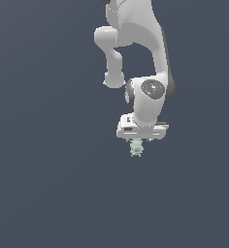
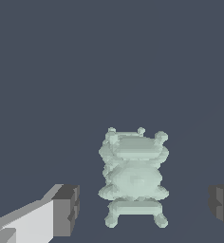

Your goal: Pick up the object and move it to a goal position.

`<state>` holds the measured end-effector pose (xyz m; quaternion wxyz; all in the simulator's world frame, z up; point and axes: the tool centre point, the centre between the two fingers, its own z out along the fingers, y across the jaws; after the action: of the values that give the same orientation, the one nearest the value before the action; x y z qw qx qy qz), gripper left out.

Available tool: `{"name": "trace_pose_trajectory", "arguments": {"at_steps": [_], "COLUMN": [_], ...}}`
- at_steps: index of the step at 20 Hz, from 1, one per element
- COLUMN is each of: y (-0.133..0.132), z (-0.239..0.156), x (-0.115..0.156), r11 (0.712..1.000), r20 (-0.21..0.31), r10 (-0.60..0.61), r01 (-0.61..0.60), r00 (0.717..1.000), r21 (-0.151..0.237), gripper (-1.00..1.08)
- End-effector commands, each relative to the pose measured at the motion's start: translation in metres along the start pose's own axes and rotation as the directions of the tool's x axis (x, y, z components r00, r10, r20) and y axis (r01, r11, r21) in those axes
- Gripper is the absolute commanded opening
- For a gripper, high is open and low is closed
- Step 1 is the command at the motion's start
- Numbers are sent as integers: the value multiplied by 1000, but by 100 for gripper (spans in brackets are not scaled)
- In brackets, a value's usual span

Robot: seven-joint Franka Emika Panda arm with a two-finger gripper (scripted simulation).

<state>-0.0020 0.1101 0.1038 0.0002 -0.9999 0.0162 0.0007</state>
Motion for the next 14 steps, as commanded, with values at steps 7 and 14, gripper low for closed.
{"name": "trace_pose_trajectory", "arguments": {"at_steps": [7, 14], "y": [0, -1], "z": [25, 50], "x": [-1, 0], "r11": [1000, 1000], "r20": [-1, -1], "r10": [2, 3], "r01": [-2, -3], "r00": [1000, 1000], "r21": [0, 0], "gripper": [100, 100]}}
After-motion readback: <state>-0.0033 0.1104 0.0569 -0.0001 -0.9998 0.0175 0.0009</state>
